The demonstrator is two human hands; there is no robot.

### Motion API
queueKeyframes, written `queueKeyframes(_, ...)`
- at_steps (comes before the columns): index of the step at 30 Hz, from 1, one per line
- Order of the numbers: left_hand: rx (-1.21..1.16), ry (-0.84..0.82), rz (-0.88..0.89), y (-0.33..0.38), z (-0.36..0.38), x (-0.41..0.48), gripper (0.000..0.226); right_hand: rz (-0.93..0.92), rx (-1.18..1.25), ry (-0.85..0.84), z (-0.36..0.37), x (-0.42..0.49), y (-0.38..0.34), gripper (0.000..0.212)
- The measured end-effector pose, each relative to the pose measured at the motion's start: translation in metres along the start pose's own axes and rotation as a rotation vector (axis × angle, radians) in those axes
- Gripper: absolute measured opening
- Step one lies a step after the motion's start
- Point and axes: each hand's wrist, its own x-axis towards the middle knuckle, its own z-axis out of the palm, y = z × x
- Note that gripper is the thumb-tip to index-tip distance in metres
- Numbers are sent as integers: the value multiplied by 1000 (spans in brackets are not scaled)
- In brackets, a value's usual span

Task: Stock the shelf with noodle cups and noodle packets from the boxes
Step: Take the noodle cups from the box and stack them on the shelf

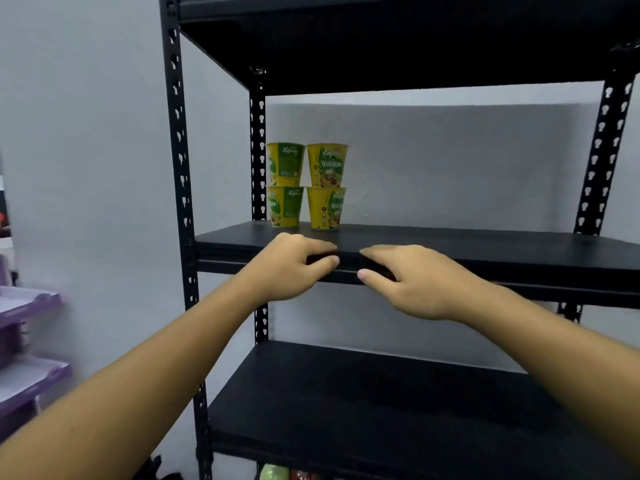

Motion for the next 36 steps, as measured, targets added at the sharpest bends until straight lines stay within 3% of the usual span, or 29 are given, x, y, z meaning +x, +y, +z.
queueKeyframes(6, -80, -31, 1, 49, 37, -77, 45, -26, 54, -33, 8, -92, 7, 62)
queueKeyframes(15, -224, -333, -51, 77, 145, -201, 42, 6, 127, -307, 101, -233, -5, 59)
queueKeyframes(18, -229, -479, -23, 69, 185, -234, 48, 68, 186, -411, 143, -268, -15, 59)
queueKeyframes(25, -271, -805, -186, 43, 282, -326, 62, 261, 277, -682, 244, -335, -38, 64)
queueKeyframes(30, -287, -980, -283, 33, 339, -374, 52, 418, 293, -861, 319, -378, -54, 59)
queueKeyframes(36, -263, -1163, -379, 19, 389, -416, 60, 585, 357, -1012, 376, -424, -70, 58)
